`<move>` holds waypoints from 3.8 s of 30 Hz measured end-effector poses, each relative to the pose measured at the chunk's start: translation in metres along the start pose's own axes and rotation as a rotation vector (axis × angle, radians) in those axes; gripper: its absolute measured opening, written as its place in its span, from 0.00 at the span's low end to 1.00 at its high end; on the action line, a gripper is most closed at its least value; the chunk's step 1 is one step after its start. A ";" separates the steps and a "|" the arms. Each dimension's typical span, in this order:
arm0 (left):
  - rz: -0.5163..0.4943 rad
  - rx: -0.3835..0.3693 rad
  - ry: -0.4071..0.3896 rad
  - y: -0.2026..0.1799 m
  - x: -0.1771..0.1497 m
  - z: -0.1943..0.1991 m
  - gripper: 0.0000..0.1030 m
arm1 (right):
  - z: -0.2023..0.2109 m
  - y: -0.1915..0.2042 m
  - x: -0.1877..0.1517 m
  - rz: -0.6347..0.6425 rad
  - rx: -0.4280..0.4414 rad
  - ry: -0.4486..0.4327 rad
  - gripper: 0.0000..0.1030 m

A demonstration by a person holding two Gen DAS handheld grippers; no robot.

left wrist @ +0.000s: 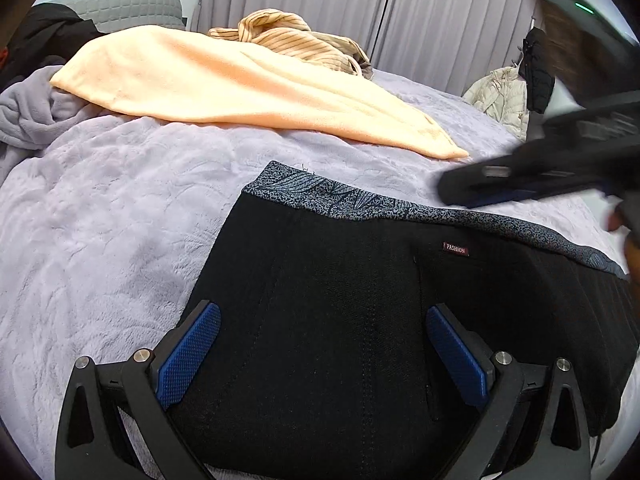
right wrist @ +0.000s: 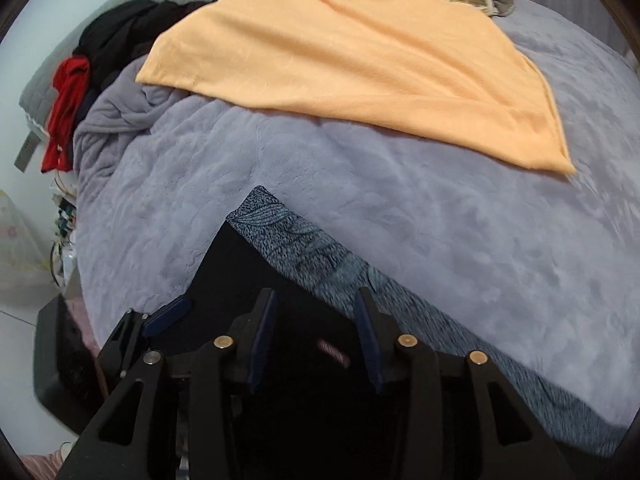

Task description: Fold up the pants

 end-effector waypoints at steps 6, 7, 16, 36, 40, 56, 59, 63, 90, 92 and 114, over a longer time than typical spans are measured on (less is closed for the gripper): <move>-0.001 0.001 0.002 -0.003 0.004 -0.005 1.00 | 0.076 -0.060 -0.084 -0.153 -0.056 -0.114 0.51; 0.002 0.002 0.004 -0.004 0.003 -0.006 1.00 | 0.087 -0.074 -0.099 -0.199 -0.059 -0.134 0.51; -0.015 -0.028 0.110 -0.073 0.026 0.008 1.00 | 0.188 -0.227 -0.251 -0.689 -0.172 -0.319 0.51; -0.375 -0.076 0.245 -0.281 -0.044 -0.044 1.00 | 0.234 -0.421 -0.403 -1.315 -0.328 -0.571 0.21; -0.372 -0.066 0.274 -0.283 -0.040 -0.043 1.00 | 0.235 -0.424 -0.413 -1.294 -0.326 -0.588 0.16; -0.397 -0.116 0.312 -0.413 0.040 -0.100 1.00 | 0.255 -0.388 -0.381 -1.080 -0.372 -0.657 0.25; -0.331 -0.043 0.397 -0.400 0.029 -0.141 1.00 | 0.234 -0.395 -0.377 -1.100 -0.349 -0.602 0.26; -0.248 -0.037 0.391 -0.376 0.031 -0.159 1.00 | 0.217 -0.399 -0.385 -1.122 -0.314 -0.609 0.26; -0.485 -0.112 0.375 -0.446 -0.031 -0.108 1.00 | 0.231 -0.372 -0.397 -1.080 -0.389 -0.558 0.54; -0.490 -0.109 0.368 -0.447 -0.032 -0.108 1.00 | 0.231 -0.372 -0.404 -1.092 -0.363 -0.566 0.54; -0.503 -0.091 0.343 -0.448 -0.037 -0.106 1.00 | 0.220 -0.397 -0.413 -1.127 -0.268 -0.597 0.58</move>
Point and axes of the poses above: each gripper's, at about its wrist camera, not at the fingertips, and z roughly against the way its jaws point, y to its left, x to its top, the point moved 2 cm from there along -z, roughly the way its jaws point, and after that the axes turned 7 degrees about -x, right-handed, at the moved point
